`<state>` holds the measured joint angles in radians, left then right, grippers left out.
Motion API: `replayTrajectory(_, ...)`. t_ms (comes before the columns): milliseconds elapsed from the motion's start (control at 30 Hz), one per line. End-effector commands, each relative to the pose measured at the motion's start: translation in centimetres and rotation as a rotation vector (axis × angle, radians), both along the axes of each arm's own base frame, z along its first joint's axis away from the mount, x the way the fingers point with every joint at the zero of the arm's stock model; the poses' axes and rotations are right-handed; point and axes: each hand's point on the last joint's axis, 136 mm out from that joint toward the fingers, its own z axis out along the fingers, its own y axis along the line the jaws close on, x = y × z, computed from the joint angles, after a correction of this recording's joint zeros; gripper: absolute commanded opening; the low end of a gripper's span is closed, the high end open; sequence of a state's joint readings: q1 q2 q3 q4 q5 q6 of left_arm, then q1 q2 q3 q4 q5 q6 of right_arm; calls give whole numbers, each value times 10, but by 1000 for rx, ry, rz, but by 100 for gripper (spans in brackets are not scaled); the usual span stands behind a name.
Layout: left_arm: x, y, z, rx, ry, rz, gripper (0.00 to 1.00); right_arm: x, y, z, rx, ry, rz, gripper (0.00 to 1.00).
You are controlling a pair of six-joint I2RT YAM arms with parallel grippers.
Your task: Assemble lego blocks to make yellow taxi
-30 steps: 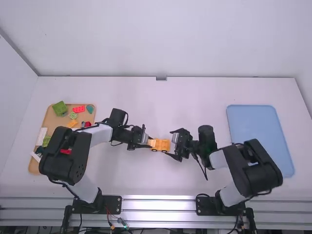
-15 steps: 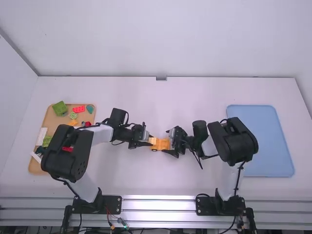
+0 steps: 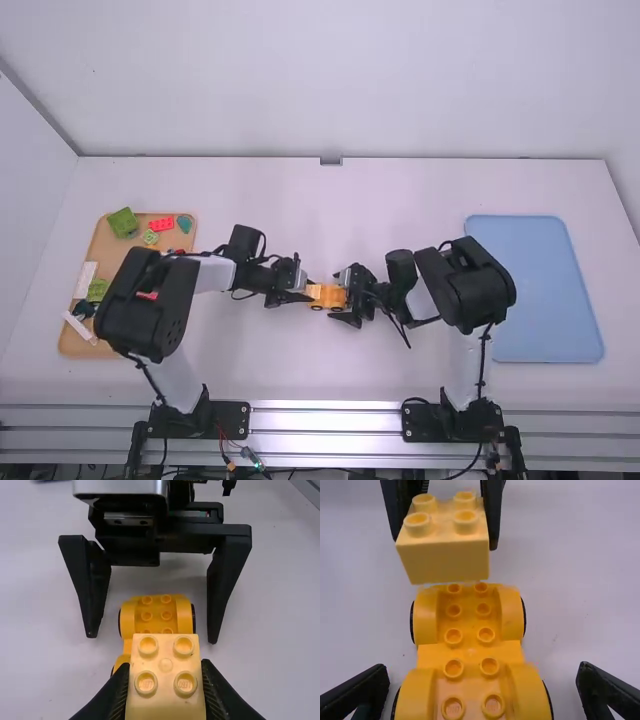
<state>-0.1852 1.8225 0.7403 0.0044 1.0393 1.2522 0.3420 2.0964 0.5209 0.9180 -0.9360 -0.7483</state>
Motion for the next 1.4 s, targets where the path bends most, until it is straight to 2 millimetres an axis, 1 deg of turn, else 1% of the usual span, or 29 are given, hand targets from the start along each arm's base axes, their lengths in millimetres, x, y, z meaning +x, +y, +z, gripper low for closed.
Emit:
replayTrajectory(0,-8,-3,-4,-18,39,-13,4,-7,-1,-5,-1,9,16,99)
replayTrajectory(200,-8,-6,-6,-19,29,-23,2,-4,0,-4,-2,7,13,99)
replayTrajectory(367,3,-8,-2,-31,62,33,2,-6,6,-3,-2,-3,34,99)
replayTrajectory(533,3,-8,-2,-33,69,38,2,-5,11,-2,-5,-14,43,99)
replayTrajectory(600,2,-8,-3,-33,69,37,2,-7,12,-2,-3,-16,47,94)
replayTrajectory(633,2,-8,-4,-32,66,36,2,-6,11,-2,-6,-16,41,89)
replayTrajectory(733,0,-8,-4,-38,61,34,2,-3,9,-5,-22,-15,23,86)
replayTrajectory(767,-1,-8,-4,-43,56,32,2,-3,9,-5,-22,-17,25,82)
replayTrajectory(800,-1,-9,-5,-43,48,31,2,-3,10,-5,-19,-16,29,77)
replayTrajectory(833,-1,-9,-5,-41,48,31,2,-4,10,-4,-18,-16,29,75)
replayTrajectory(867,-2,-10,-6,-40,48,34,2,-4,10,-4,-15,-15,33,70)
replayTrajectory(933,-3,-12,-6,-44,47,35,2,-5,10,-5,-17,-12,34,65)
replayTrajectory(967,-4,-15,-6,-49,42,33,2,-6,10,-5,-18,-8,33,59)
replayTrajectory(1033,-4,-17,-6,-52,26,28,2,-7,9,-7,-24,7,32,53)
replayTrajectory(1100,-4,-18,-5,-55,25,27,2,-7,9,-8,-30,16,31,52)
replayTrajectory(1167,-3,-17,-6,-52,26,31,2,-8,9,-9,-33,14,40,52)
replayTrajectory(1267,-2,-13,-14,-9,36,56,2,-8,9,-10,-35,12,44,53)
replayTrajectory(1367,-4,-15,-13,-12,39,46,2,-8,9,-9,-35,10,44,53)
